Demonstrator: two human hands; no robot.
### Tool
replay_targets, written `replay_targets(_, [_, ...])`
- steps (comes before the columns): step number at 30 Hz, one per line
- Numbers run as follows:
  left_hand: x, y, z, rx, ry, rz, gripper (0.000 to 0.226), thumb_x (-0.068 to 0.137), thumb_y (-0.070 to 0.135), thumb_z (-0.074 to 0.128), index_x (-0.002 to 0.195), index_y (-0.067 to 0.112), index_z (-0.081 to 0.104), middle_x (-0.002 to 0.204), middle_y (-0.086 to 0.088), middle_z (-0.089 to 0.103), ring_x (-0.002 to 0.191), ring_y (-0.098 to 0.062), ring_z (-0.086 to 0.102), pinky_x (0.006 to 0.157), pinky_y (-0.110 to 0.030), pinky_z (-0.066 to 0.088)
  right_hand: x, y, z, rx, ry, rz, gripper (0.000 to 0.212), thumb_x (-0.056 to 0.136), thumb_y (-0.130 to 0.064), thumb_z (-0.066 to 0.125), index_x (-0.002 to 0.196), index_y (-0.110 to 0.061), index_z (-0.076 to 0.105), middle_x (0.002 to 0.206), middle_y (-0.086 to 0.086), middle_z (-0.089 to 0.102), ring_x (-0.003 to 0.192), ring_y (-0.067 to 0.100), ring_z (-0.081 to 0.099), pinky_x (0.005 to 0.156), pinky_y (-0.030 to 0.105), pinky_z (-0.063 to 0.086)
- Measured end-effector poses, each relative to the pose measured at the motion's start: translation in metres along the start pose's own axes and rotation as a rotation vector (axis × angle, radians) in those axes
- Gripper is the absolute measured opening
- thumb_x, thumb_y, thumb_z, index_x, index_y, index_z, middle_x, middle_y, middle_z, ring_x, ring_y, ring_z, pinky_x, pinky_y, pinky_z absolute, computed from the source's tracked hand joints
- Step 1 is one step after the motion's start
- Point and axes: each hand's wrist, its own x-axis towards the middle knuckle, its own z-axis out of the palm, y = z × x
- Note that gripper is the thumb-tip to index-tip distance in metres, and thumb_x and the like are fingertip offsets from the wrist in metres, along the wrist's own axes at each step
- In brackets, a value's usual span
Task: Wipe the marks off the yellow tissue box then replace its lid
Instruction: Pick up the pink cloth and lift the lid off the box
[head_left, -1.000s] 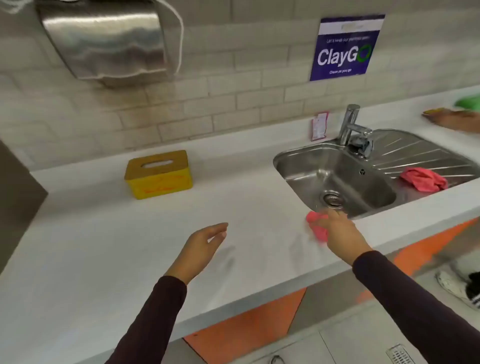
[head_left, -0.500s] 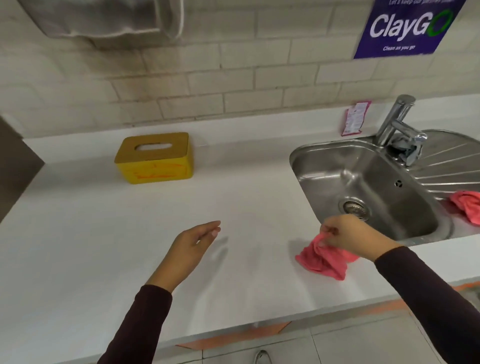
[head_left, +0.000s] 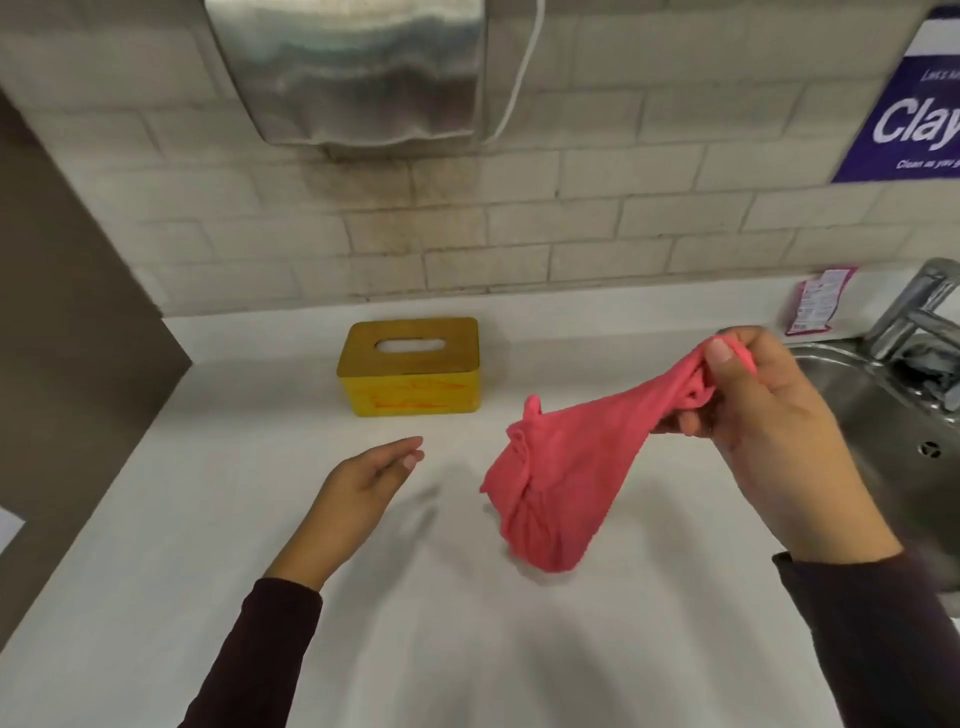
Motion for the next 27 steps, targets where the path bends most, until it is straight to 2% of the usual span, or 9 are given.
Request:
replay_targets(4, [0.037,-0.015,-0.040,0.068,-0.059,0.023,0.026,0.092,0.031,0.054,0.116,0.032,0.063,0.115,0.012,0.066,0.111,0.000,0.056,0.091,-0.012,0.036,0.015,0.006,0.047,0.118,0.000,-0.016,0.017,0.089,-0.033,0.048,0.076,-0.022,0.053,0.060,-0.003,0.056,0.047,0.010,0.049,0.056,0.026,0.053])
replay_targets(7, [0.073,-0.021,-0.062,0.117,-0.106,0.049,0.028,0.092,0.030,0.054,0.119,0.026,0.062,0.120,0.011,0.062,0.105,0.006,0.053,0.087,-0.006,0.034,0.019,0.020,0.079,0.103,0.001,0.035,0.016,0.090,-0.033,0.050,0.077,-0.024,0.053,0.059,-0.005,0.055,0.045,0.010,0.049,0.049,0.028,0.050])
replay_targets(11, [0.125,-0.025,-0.071,0.228,-0.168,0.079,0.033,0.093,0.026,0.053,0.125,0.022,0.057,0.126,0.004,0.056,0.113,-0.006,0.051,0.088,-0.014,0.035,0.017,0.058,0.110,-0.027,-0.018,0.190,0.016,0.094,-0.028,0.051,0.081,-0.020,0.048,0.055,-0.002,0.055,0.045,0.014,0.051,0.048,0.032,0.050])
replay_targets(14, [0.166,-0.029,-0.068,0.384,-0.209,0.149,0.041,0.093,0.027,0.053,0.133,0.020,0.049,0.145,-0.004,0.040,0.133,-0.016,0.037,0.101,-0.018,0.025,0.013,0.101,0.126,-0.081,0.038,0.374,0.014,0.095,-0.021,0.049,0.083,-0.016,0.046,0.055,0.002,0.055,0.045,0.017,0.054,0.053,0.035,0.049])
replay_targets(16, [0.190,-0.030,-0.064,0.466,-0.235,0.193,0.046,0.092,0.029,0.052,0.137,0.037,0.042,0.149,-0.001,0.032,0.137,-0.017,0.029,0.104,-0.021,0.020,0.007,0.129,0.128,-0.118,0.089,0.506,0.013,0.094,-0.018,0.051,0.082,-0.013,0.047,0.059,0.004,0.055,0.047,0.015,0.055,0.055,0.034,0.047])
replay_targets(18, [0.212,-0.033,-0.060,0.539,-0.293,0.248,0.053,0.090,0.029,0.053,0.134,0.052,0.035,0.147,0.003,0.035,0.136,-0.015,0.029,0.110,-0.026,0.021,-0.002,0.156,0.118,-0.490,0.005,0.572,0.017,0.091,-0.019,0.053,0.076,-0.015,0.046,0.063,0.001,0.054,0.054,0.015,0.052,0.058,0.032,0.044])
replay_targets(22, [0.237,-0.048,-0.053,0.670,-0.345,0.246,0.060,0.085,0.038,0.061,0.139,0.034,0.037,0.148,0.002,0.035,0.135,-0.011,0.031,0.108,-0.025,0.025,-0.031,0.184,0.100,-1.333,-0.509,0.608,0.013,0.082,-0.034,0.051,0.075,-0.023,0.051,0.088,0.000,0.060,0.090,0.025,0.057,0.072,0.031,0.044])
replay_targets(24, [0.242,-0.055,-0.055,0.653,-0.373,0.314,0.061,0.084,0.034,0.063,0.137,0.045,0.035,0.143,0.011,0.038,0.127,0.003,0.030,0.101,-0.019,0.023,-0.041,0.185,0.099,-1.473,-0.495,0.488,0.018,0.071,-0.040,0.059,0.082,-0.026,0.053,0.097,-0.001,0.056,0.094,0.026,0.053,0.073,0.035,0.043])
replay_targets(27, [0.248,-0.062,-0.061,0.779,-0.365,0.265,0.060,0.086,0.043,0.058,0.140,0.041,0.032,0.147,0.001,0.034,0.134,-0.017,0.031,0.107,-0.030,0.026,-0.049,0.190,0.102,-1.415,-0.380,0.175,0.056,0.059,-0.049,0.070,0.109,-0.027,0.057,0.118,0.007,0.059,0.105,0.033,0.058,0.085,0.050,0.049])
